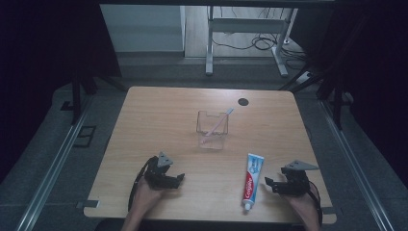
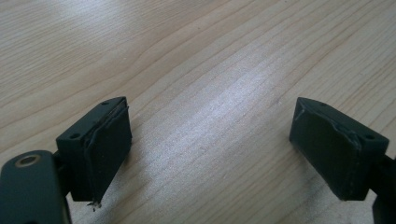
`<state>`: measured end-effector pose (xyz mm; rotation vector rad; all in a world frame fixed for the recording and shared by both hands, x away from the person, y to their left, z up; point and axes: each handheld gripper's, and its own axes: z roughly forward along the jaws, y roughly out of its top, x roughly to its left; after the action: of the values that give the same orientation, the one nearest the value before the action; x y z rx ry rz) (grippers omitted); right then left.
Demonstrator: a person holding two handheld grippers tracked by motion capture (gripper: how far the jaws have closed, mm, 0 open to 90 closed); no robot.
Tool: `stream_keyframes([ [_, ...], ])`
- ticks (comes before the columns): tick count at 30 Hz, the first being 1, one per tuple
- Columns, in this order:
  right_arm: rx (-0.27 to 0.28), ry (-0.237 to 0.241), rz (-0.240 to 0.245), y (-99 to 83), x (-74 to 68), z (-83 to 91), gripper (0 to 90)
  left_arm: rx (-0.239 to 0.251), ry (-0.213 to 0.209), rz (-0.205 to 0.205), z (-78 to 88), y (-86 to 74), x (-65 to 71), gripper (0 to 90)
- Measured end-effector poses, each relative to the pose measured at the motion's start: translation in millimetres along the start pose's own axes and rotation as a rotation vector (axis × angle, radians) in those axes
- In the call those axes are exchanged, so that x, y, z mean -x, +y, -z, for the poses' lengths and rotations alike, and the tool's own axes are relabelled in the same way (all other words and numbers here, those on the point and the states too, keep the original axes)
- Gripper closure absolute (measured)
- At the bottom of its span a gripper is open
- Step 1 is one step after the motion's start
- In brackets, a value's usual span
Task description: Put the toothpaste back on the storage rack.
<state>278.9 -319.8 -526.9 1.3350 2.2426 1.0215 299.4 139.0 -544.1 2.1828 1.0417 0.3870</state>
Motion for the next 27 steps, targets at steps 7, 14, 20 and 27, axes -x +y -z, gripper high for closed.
stream_keyframes([
  [7,0.033,0.051,0.032,5.2,-7.6,15.1,36.2,0.0,0.003,0.005,0.2,-0.2,0.5,13.1],
  [14,0.01,0.112,0.12,11.4,-22.3,22.1,52.4,0.002,0.005,0.007,0.2,-0.4,0.7,13.2],
  [20,-0.009,0.188,0.144,22.4,-43.5,19.0,56.8,0.001,0.011,0.012,0.5,-0.5,1.4,13.3],
  [27,-0.065,0.269,0.141,31.3,-71.5,6.0,61.2,0.002,0.013,0.016,0.5,-0.7,1.8,13.3],
])
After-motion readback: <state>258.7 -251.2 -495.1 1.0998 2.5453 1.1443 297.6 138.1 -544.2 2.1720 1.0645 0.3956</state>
